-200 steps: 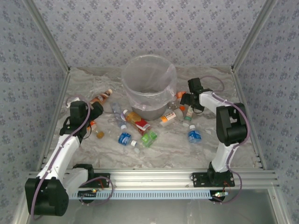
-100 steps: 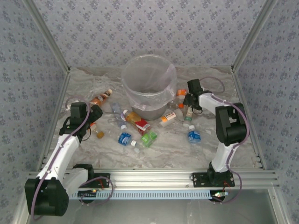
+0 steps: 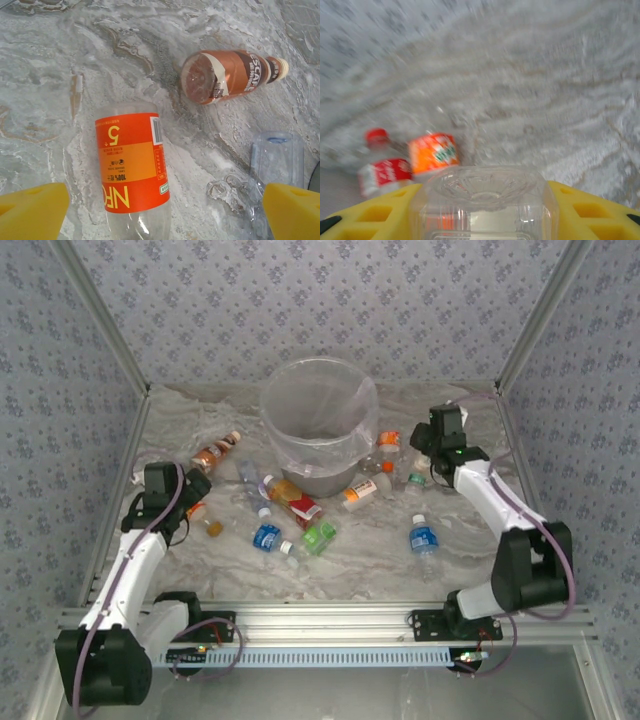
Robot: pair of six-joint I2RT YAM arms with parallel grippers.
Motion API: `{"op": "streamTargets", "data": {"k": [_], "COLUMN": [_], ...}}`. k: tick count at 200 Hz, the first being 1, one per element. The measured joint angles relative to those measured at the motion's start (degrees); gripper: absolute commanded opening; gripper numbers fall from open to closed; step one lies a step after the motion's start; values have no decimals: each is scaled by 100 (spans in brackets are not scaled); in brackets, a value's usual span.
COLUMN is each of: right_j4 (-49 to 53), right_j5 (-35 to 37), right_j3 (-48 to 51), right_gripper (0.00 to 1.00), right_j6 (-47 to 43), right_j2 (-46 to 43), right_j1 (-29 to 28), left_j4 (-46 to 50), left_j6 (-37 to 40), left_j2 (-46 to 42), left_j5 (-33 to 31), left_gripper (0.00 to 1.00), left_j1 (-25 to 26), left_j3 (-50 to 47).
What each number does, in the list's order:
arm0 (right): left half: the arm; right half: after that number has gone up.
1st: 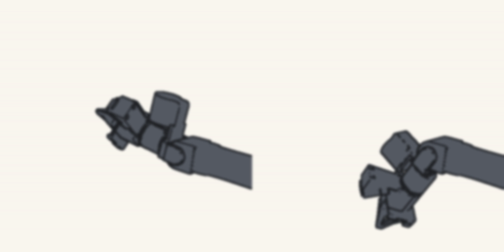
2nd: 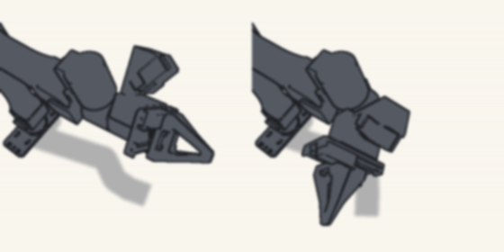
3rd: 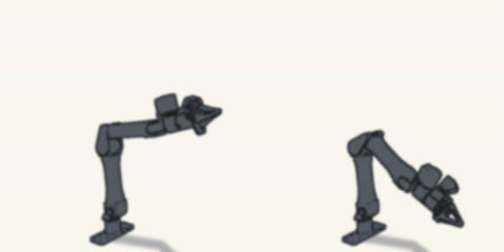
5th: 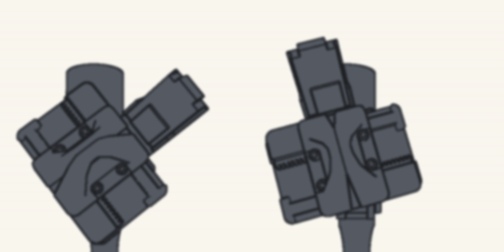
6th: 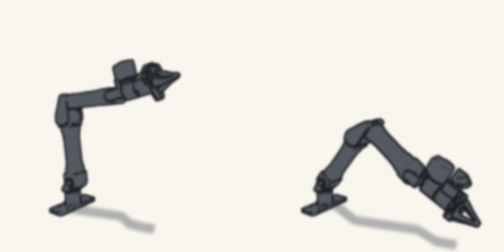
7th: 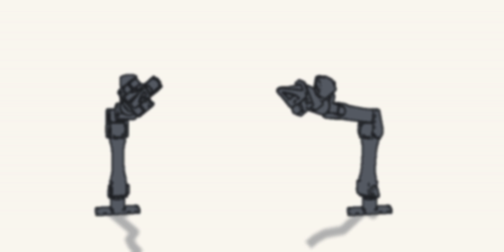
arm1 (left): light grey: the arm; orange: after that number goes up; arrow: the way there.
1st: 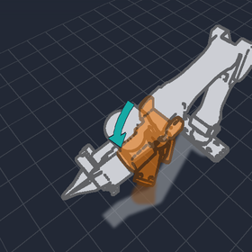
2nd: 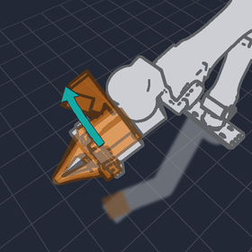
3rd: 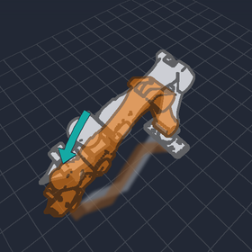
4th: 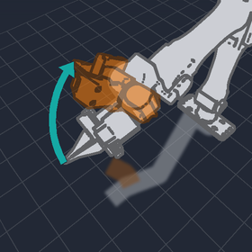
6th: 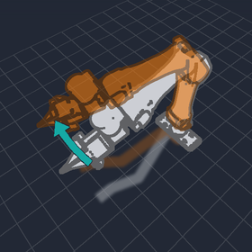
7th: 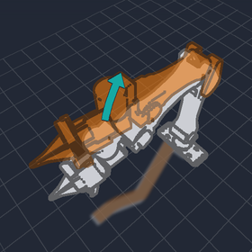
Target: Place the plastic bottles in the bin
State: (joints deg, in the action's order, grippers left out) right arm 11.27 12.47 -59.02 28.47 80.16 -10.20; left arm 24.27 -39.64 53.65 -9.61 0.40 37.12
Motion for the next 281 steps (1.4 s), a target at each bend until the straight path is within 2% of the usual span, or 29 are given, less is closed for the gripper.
{"op": "streamTargets", "data": {"k": [48,79,123,168,211,247,281], "right_j4": [-382,-529,-1099,-1429,-1266,-835,-542], "right_j5": [-844,-1692,-2533,-2616,-2468,-2308,-2186], "right_j3": [-232,-1003,-2306,-3128,-3801,-3810,-3827], "right_gripper": [45,46,47,48,51,70,79], "right_j6": [-109,-170,-407,-789,-1255,-1556,-1814], "right_j2": [-874,-846,-352,824,2057,2299,2177], "right_j1": [-42,-315,-1108,-1733,-2109,-2188,-2186], "left_j4": [0,7,37,155,170,219,212], "left_j6": [-122,-170,-339,-358,-396,-393,-393], "left_j2": [-37,-35,-35,-22,101,356,691], "left_j5": [140,146,33,-50,-20,79,264], "left_gripper": [99,99,100,99,99,100,99], "left_j1": [-85,-133,-155,-240,-304,-354,-378], "left_j3": [-48,-105,-210,-216,-216,-216,-216]}}
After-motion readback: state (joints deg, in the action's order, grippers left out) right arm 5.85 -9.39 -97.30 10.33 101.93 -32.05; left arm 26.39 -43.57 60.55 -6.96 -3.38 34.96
